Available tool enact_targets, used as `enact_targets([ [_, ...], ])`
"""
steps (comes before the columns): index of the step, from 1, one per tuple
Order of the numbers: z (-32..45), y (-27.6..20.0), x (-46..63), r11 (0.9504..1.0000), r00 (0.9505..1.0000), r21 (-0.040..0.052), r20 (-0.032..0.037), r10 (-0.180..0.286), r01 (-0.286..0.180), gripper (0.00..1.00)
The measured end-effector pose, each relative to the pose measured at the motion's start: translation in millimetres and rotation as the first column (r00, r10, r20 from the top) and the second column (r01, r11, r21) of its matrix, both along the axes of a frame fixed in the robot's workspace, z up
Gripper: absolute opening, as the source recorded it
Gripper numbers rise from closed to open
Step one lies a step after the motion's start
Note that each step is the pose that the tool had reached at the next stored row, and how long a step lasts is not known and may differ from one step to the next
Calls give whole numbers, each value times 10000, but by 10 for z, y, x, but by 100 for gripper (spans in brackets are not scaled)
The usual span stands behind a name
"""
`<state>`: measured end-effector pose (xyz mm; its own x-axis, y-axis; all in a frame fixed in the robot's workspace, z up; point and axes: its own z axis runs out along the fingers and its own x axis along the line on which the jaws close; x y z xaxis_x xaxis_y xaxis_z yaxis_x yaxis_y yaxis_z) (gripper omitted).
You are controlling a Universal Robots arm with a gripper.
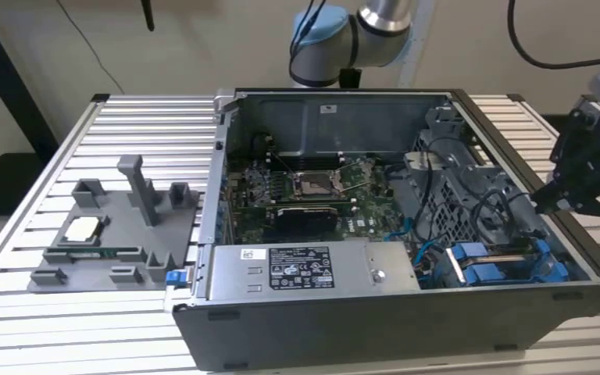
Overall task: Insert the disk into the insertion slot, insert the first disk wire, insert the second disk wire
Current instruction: 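Insert the second disk wire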
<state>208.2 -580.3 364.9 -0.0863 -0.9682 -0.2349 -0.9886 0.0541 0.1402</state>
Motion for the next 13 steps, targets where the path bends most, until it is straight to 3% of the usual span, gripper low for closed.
enact_targets([
  [7, 73, -42, -12, 10000, 10000, 21, -4, -6, 6, 16],
  [13, 128, -46, -182, 10000, 10000, 25, -4, -6, 6, 16],
])
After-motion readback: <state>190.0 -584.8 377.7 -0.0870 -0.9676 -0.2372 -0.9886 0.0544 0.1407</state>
